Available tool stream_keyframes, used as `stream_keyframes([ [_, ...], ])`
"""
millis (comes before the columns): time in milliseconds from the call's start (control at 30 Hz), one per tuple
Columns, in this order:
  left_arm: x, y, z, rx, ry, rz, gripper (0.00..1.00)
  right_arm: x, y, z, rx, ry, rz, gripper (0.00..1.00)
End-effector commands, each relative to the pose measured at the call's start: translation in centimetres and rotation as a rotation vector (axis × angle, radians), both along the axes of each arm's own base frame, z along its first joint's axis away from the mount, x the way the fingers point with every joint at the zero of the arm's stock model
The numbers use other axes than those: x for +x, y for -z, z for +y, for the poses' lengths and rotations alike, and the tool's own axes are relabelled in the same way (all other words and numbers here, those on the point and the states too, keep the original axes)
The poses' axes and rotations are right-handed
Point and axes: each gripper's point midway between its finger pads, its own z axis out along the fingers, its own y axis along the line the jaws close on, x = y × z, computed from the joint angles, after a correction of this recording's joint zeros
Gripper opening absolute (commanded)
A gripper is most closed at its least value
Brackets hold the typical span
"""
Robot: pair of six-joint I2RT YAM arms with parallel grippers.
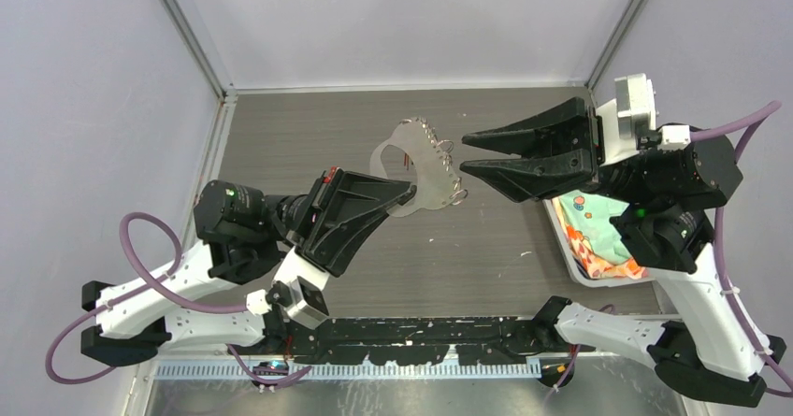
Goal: Remove the keys from the keyring
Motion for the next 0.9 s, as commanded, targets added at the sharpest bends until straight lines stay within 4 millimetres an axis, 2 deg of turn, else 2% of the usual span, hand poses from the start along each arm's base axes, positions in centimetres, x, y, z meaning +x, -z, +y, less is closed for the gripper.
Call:
stream_keyframes([
  [0,-1.4,-2.7,2.8,-0.111,0.016,-0.047,0.00,-1.9,-0.9,-0.1,-0.009,-0.090,0.010,0.41],
  [300,-1.3,-2.6,3.3,-0.113,-0.002,-0.041,0.00,-1.2,-0.2,1.4,-0.103,-0.155,0.068,0.41],
  [467,-1.2,-2.4,3.4,-0.109,-0.011,-0.040,0.00,0.2,-0.7,1.1,-0.082,-0.147,0.098,0.42],
  [600,-1.1,-2.3,3.5,-0.107,-0.016,-0.040,0.00,0.4,-2.3,0.3,-0.021,-0.254,0.109,0.42],
  [733,-1.1,-2.3,3.5,-0.108,-0.022,-0.038,0.00,-0.5,-3.2,-0.3,-0.008,-0.391,0.152,0.40],
  [867,-1.0,-2.4,3.5,-0.109,-0.027,-0.037,0.00,-1.4,-3.0,-0.6,-0.016,-0.421,0.128,0.40],
])
